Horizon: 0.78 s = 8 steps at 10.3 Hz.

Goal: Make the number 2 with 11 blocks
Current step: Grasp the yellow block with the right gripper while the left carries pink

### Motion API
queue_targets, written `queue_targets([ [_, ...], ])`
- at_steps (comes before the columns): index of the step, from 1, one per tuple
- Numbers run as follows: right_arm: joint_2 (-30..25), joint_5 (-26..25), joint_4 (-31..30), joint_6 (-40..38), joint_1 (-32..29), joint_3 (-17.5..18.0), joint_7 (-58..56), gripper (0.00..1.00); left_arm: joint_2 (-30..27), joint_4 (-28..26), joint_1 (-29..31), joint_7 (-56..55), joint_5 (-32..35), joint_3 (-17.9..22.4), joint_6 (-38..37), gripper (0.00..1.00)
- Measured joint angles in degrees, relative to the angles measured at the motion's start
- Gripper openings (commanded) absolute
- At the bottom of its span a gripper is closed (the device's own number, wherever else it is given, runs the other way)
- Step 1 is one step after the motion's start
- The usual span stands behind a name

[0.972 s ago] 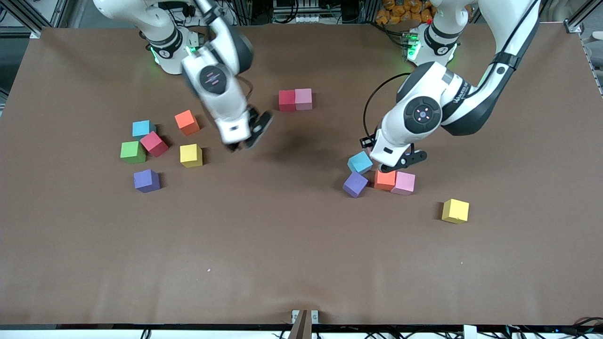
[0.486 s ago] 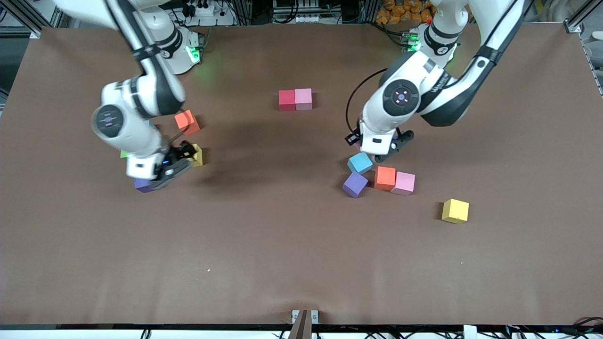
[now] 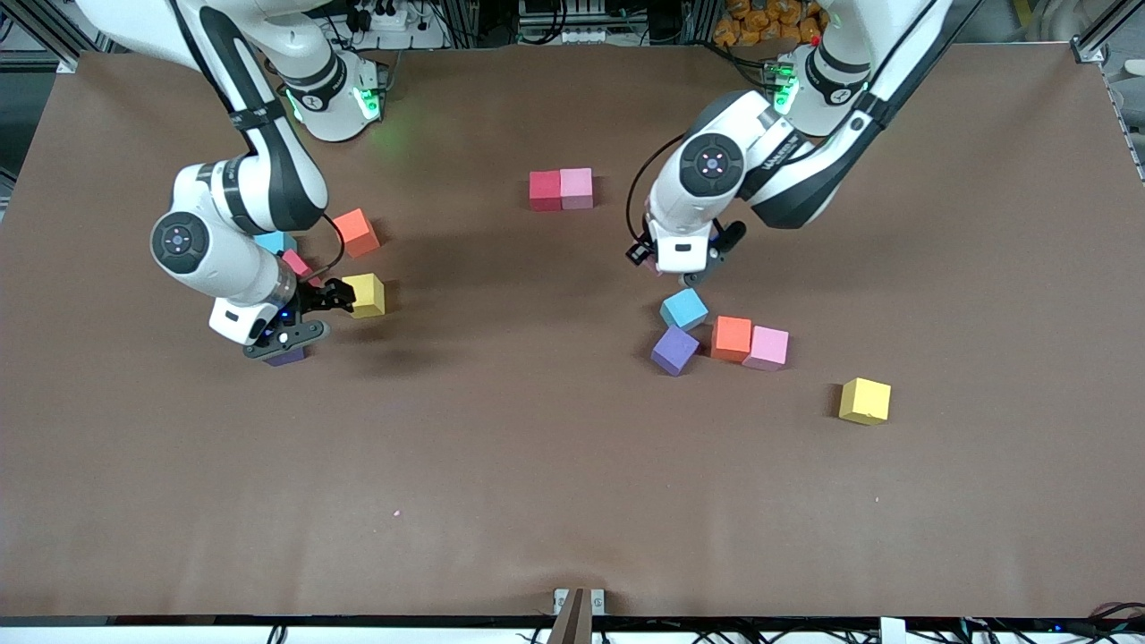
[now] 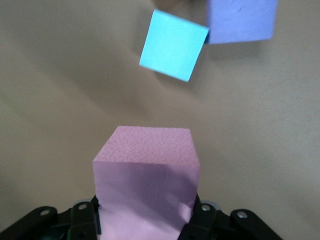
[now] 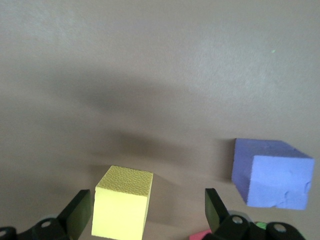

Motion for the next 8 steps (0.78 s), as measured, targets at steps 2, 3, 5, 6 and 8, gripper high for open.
queue_targets([
  [2,0.19,0.01,-1.92,0.98,0.59,0.19,4.67,1.0,0.72,-3.51,-2.08,-6.79,-0.03,-0.02,5.7,0.4],
  [3,0.22,0.02,-2.73,1.5,1.29,0.3,6.72,1.0,1.15,-5.54,-2.57,-9.02,-0.06,-0.02,8.35,0.39],
  [5,0.29,0.04,-5.03,3.93,3.01,0.41,10.34,1.0,2.01,-8.95,-2.86,-13.76,-0.1,0.03,12.14,0.36],
  [6,0.32,0.05,-5.71,4.46,3.63,0.42,11.14,1.0,2.17,-10.34,-3.14,-17.13,-0.14,0.03,13.61,0.35],
  [8,0.57,0.09,-7.17,6.7,3.86,0.41,11.39,1.0,2.2,-12.59,-3.6,-26.34,-0.21,0.02,16.42,0.3],
])
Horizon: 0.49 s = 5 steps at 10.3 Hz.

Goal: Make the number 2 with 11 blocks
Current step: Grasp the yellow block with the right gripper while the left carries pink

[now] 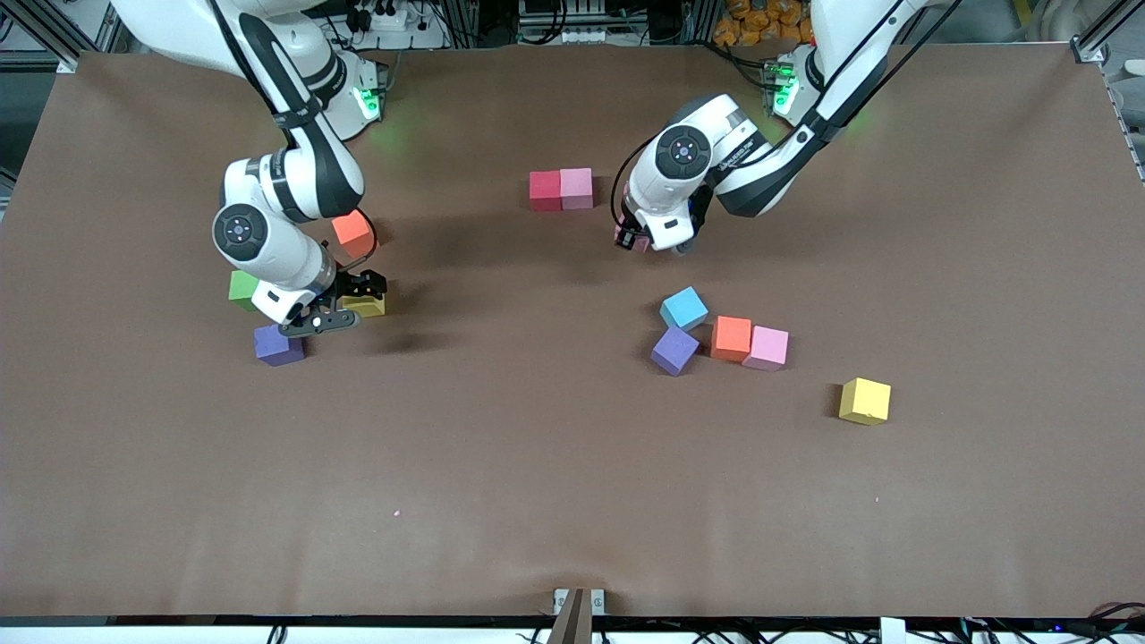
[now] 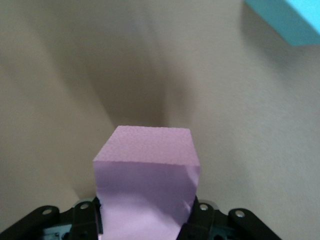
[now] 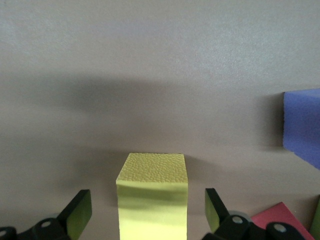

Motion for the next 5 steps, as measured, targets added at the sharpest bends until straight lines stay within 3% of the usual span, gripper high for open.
queue_targets([
  [2,0.94,0.01,-1.39,3.24,0.0,-0.02,0.0,1.0,0.16,-1.98,-1.03,-8.89,-0.01,0.01,3.08,0.36],
  [5,3.0,0.03,-1.59,5.06,0.0,-0.02,0.0,1.0,0.45,-4.28,-4.66,-20.34,-0.01,-0.03,7.03,0.34],
])
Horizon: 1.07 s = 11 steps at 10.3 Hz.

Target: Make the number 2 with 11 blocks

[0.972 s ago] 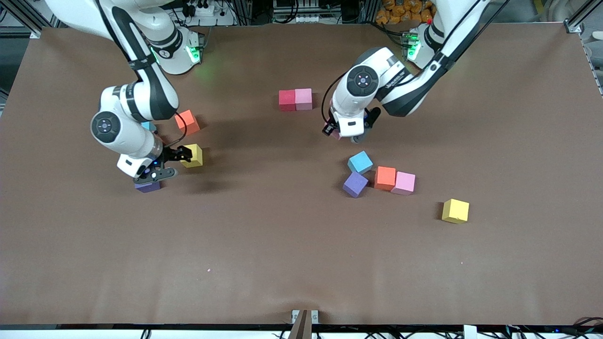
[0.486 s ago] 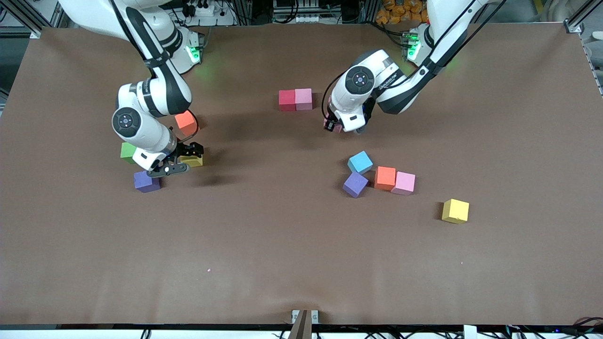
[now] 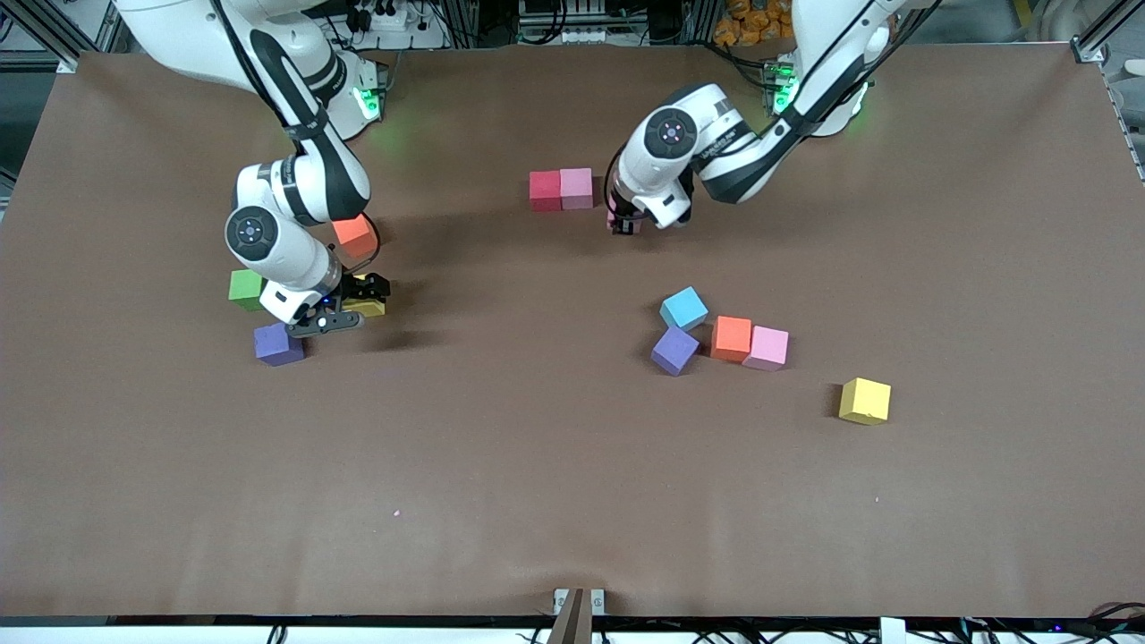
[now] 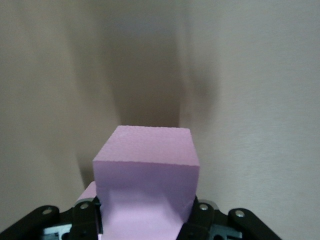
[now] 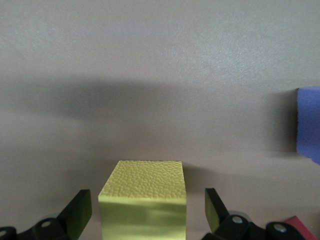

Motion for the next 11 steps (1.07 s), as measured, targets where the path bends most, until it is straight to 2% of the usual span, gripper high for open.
queue_targets([
  [2,0.53,0.03,0.0,0.2,0.0,0.0,0.0,1.0,0.0,-2.04,-1.14,-3.65,0.0,0.0,2.97,0.23],
  [4,0.68,0.07,-0.02,0.2,0.0,0.0,0.01,1.0,0.0,-4.37,-1.27,-5.55,0.09,0.01,6.34,0.21],
  [5,0.77,0.08,-0.02,0.2,0.0,0.0,0.01,0.6,0.0,-5.22,-1.55,-7.37,1.22,0.0,7.38,0.21],
  [6,0.87,0.09,-0.03,0.2,0.0,0.0,0.01,0.27,0.0,-5.72,-1.83,-11.57,4.77,0.0,7.95,0.21],
  [7,0.99,0.11,-0.03,0.17,0.0,0.0,0.01,0.18,0.0,-5.92,-2.11,-15.21,9.7,0.0,8.05,0.21],
  [9,1.03,0.15,-0.01,0.11,0.0,-0.01,0.02,0.17,0.14,-6.09,-2.22,-16.52,15.77,0.08,8.05,0.21],
  [11,0.82,0.17,0.22,-1.15,0.0,0.03,0.02,0.17,0.64,-6.1,-2.29,-16.52,16.81,0.11,8.16,0.21],
])
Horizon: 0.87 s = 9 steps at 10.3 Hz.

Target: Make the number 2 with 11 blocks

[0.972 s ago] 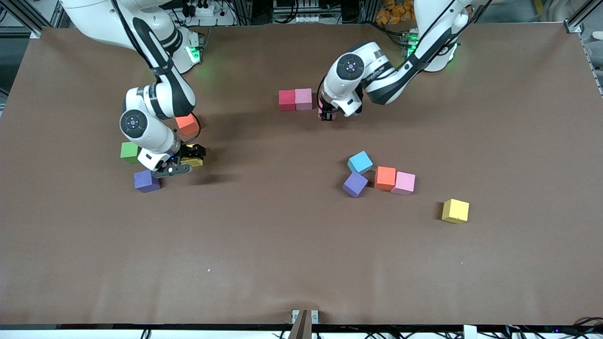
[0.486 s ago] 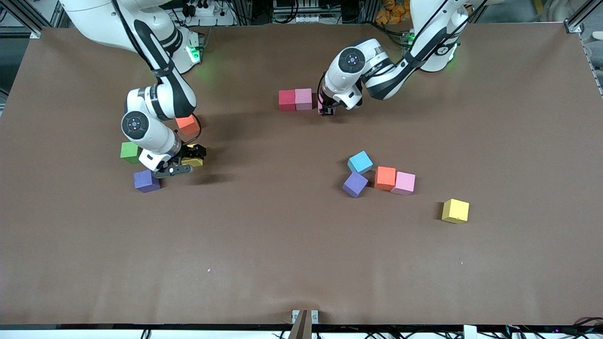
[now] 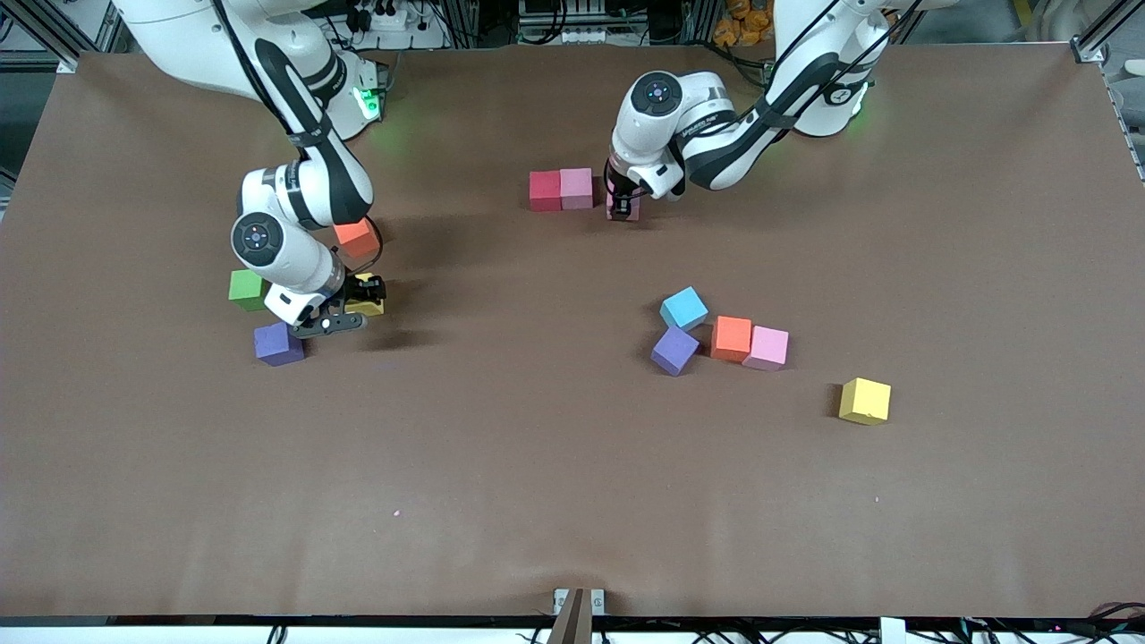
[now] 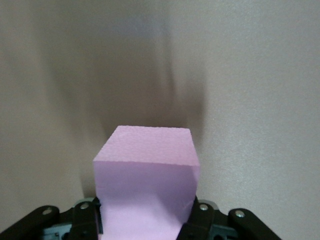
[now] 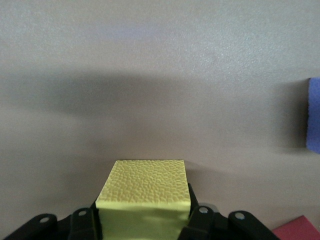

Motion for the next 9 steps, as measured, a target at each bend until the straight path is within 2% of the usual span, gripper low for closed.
queue_targets([
  [3,-2.02,0.32,2.14,-4.66,1.41,0.45,0.17,0.17,0.2,0.06,-1.1,-0.39,0.0,-0.02,0.41,0.21],
  [6,-2.67,0.4,5.05,-8.64,5.41,0.75,5.88,0.17,0.9,0.34,-2.49,-1.61,0.0,-0.02,0.48,0.21],
  [9,-2.66,0.41,7.15,-9.2,9.03,0.98,11.12,0.17,1.8,0.35,-3.39,-2.49,0.0,0.01,0.48,0.22],
])
